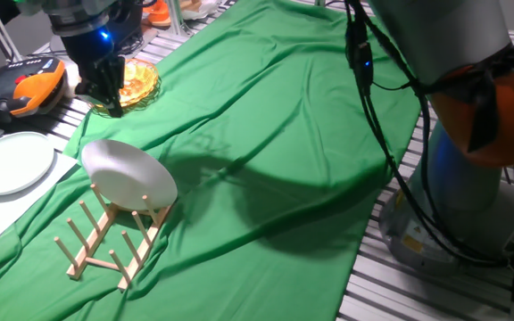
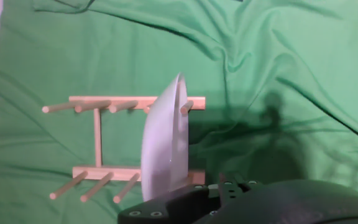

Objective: Put the dish on the dish rack

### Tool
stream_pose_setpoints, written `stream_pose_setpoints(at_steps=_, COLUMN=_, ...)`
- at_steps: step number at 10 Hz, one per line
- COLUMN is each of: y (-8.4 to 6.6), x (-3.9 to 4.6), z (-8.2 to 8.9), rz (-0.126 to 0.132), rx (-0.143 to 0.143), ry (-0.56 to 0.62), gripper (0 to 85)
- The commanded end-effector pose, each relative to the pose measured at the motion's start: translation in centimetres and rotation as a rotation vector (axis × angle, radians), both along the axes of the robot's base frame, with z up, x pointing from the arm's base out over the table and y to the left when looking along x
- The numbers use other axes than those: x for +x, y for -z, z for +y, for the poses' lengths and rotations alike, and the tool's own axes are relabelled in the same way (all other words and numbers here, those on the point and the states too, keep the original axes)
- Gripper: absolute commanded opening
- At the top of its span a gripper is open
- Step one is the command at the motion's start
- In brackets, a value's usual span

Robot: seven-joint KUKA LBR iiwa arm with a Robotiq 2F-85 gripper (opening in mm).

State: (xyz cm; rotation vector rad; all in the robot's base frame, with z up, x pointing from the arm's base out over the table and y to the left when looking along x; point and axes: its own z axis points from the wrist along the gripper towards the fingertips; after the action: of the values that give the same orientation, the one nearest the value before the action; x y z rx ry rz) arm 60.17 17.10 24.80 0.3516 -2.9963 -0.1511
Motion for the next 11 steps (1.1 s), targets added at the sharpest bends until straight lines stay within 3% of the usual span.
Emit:
stream_pose_setpoints(at_steps=1, y=-0.03, x=-0.01, z=0.02, rz=0.015, rx=-0.004, ry=-0.009, gripper=0.0)
stream_pose_setpoints(at_steps=2, y=-0.08, x=-0.07, z=0.04, rz=0.044, rx=0.000, ry=-0.013, gripper=0.0)
stream_pose_setpoints(at_steps=4, y=-0.14, x=0.10, z=0.23, rz=0.059, rx=-0.011, ry=-0.012, gripper=0.0)
stream_pose_setpoints(at_steps=5, y=-0.19, x=0.13, z=0.32, rz=0.079, rx=-0.011, ry=-0.009, gripper=0.0)
stream_pose_setpoints(at_steps=11, y=-0.34, x=0.11, z=0.34, rz=0.093, rx=-0.011, ry=-0.006, gripper=0.0)
